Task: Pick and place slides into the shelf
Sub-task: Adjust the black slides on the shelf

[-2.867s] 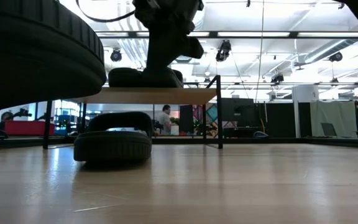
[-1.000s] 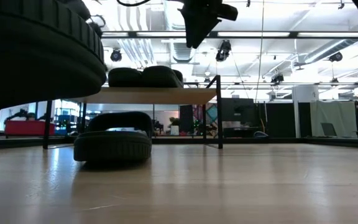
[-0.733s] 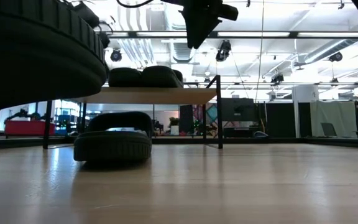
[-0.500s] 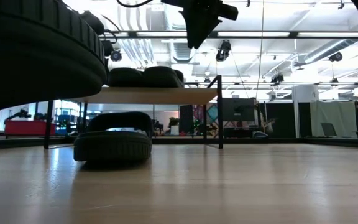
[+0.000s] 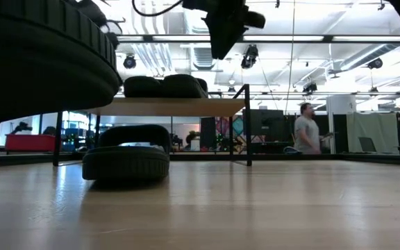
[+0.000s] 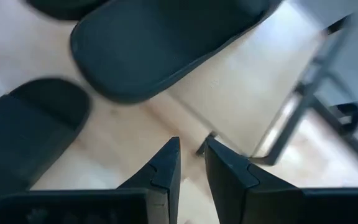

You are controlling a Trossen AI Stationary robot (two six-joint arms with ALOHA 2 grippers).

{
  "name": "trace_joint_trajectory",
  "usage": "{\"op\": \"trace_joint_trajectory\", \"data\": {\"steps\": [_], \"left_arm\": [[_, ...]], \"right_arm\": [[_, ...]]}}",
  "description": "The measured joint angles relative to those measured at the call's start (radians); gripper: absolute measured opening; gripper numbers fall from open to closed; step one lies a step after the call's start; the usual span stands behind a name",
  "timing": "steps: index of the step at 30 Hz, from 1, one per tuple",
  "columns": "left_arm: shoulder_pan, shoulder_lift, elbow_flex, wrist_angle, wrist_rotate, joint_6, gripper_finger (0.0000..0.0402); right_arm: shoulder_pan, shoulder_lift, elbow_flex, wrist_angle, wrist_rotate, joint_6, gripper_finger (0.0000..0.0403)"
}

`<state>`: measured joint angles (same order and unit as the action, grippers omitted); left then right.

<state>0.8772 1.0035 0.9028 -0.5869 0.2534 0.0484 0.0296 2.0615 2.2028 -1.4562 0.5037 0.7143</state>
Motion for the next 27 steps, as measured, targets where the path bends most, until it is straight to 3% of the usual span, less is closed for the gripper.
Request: {"op": "trace_joint_trajectory", "data": {"steps": [12, 27], "left_arm": [[-0.011, -0.203, -0.086, -0.053, 0.113, -0.123, 0.001], [-0.024, -0.127, -0.169, -0.043, 0.139, -0.146, 0.001]], "right_arm": [[-0.057, 0.001, -0.146, 0.287, -0.403, -0.121, 0.0022], [-0.073, 0.001, -0.204, 0.465, -0.433, -0.139, 0.0009]]}}
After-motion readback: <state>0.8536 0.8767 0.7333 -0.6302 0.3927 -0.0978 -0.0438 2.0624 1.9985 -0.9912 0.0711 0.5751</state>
